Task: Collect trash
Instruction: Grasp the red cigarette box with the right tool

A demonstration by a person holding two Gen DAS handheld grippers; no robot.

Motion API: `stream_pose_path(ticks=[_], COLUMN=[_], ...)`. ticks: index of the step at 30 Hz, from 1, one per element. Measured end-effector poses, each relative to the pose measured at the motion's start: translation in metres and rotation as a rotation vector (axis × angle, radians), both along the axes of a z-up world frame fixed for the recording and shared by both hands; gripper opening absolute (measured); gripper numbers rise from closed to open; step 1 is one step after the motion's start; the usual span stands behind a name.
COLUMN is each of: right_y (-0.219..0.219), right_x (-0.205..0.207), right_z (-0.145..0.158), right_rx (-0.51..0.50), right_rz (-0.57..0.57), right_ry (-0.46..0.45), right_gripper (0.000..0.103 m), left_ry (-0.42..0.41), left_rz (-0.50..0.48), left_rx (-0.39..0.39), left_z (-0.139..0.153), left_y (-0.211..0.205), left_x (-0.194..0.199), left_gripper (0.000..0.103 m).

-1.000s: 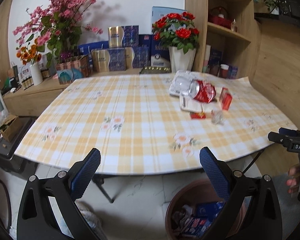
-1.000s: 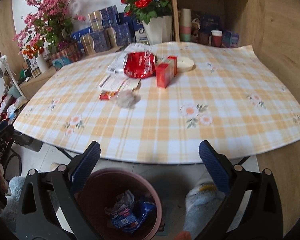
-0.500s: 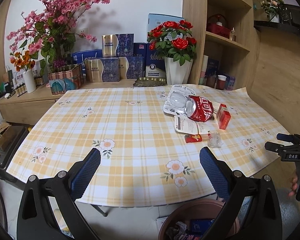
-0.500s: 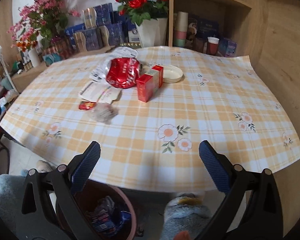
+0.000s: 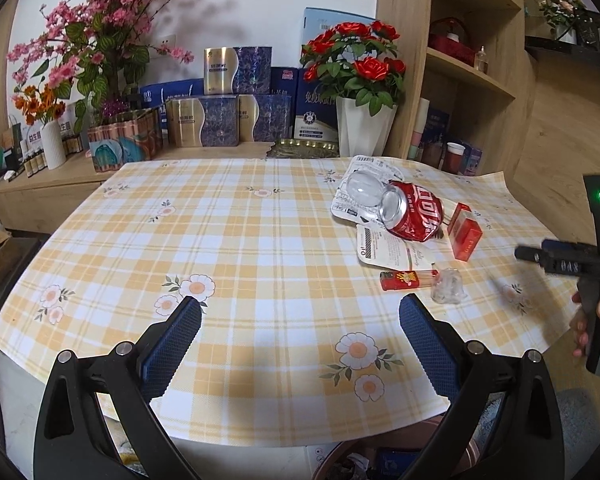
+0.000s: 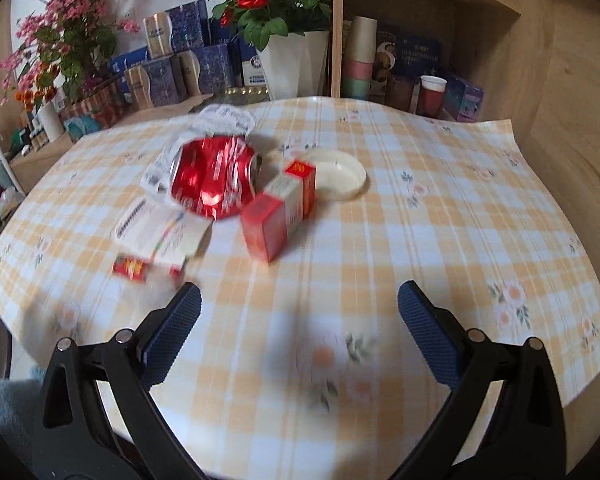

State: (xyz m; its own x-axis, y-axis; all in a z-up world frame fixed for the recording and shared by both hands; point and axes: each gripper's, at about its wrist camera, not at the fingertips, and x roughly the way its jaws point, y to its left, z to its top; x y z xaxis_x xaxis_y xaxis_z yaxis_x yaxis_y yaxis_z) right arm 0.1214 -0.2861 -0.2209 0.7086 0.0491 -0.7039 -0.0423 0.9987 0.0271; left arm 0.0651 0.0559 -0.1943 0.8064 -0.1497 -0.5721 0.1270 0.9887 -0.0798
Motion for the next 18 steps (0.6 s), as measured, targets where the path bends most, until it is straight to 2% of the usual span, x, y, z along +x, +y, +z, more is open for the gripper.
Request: stream_pose_path(ticks=[8,15,17,18], right_y=[0.011,0.021,0.022,0.022], right_x=[0.064,0.105,0.112,0.114], right_z=[-0.002,-0.025,-0.035,-0.039], right_rx=[0.081,0.02,-0.009,-0.017], right_rz=[-0.046,-0.107,-0.108,-0.102], right_ry=[-0.018,0.01,0.034,0.045], right_gripper=[0.097,0.096,0.094,0.088], left_ry=[0.035,0.041,0.045,0.047], left_rz=[0.018,-0.004,-0.012,-0.017], left_rx=[-0.019,-0.029,-0.031,-0.032], left_z=[-0.014,-0.018,-0.019,-0.02], left_y=[-0.003,-0.013,-0.016,-0.018], left_x=[0.015,0.021,0.024,0.025], left_gripper=[0.097,0.097,0.097,0.097])
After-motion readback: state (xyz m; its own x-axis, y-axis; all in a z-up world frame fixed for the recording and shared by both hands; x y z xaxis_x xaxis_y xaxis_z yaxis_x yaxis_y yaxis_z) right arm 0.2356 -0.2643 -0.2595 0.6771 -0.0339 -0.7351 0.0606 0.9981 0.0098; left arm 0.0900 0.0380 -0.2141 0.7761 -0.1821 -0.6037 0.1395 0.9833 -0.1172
